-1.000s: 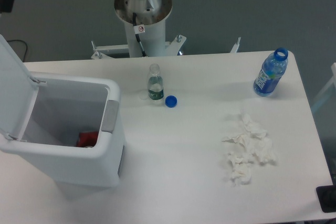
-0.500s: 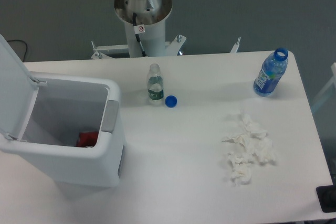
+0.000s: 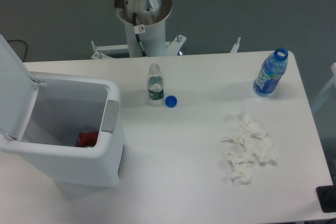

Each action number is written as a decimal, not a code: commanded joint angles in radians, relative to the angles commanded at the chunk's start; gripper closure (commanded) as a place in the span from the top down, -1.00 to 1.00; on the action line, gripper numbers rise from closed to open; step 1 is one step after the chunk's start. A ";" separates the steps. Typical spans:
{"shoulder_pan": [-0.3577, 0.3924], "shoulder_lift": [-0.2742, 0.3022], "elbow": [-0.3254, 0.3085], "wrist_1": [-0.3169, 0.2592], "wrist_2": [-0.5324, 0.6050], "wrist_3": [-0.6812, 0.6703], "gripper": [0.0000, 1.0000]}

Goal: Close the trash can

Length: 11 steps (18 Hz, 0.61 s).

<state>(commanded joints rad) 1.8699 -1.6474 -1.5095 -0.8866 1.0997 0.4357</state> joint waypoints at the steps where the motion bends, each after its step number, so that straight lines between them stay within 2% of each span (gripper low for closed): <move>1: 0.002 -0.006 0.003 0.003 0.005 0.002 1.00; 5: 0.020 -0.014 0.008 0.003 0.009 0.002 1.00; 11: 0.109 -0.005 0.000 0.002 0.008 0.003 1.00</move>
<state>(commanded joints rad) 1.9787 -1.6521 -1.5094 -0.8851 1.1075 0.4387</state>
